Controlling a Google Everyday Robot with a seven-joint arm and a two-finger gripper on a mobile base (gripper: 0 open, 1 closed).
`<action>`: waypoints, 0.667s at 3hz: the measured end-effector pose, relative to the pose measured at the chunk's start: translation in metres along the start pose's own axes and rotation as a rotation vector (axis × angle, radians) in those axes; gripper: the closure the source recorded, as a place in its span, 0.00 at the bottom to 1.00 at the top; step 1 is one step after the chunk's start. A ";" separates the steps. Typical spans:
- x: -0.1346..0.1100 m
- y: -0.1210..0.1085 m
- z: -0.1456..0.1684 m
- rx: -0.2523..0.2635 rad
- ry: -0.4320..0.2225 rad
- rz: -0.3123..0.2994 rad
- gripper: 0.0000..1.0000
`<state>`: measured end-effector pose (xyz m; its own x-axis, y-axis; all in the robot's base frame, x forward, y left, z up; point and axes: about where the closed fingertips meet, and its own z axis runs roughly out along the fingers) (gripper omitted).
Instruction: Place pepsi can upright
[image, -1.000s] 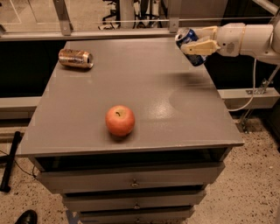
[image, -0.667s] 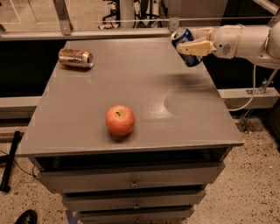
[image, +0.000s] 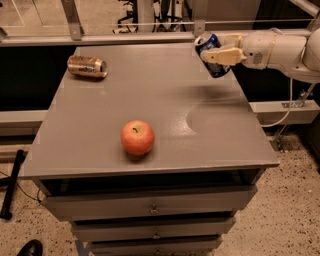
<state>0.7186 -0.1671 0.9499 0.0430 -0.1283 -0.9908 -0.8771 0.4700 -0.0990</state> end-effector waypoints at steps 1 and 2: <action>-0.012 0.019 -0.011 0.008 -0.052 0.025 1.00; -0.021 0.049 -0.024 0.007 -0.105 0.053 1.00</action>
Offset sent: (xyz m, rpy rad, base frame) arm -0.0998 -0.0001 0.0285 0.1967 -0.0069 -0.0101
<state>0.6635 -0.1626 0.9687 0.0475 -0.0110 -0.9988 -0.8759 0.4801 -0.0469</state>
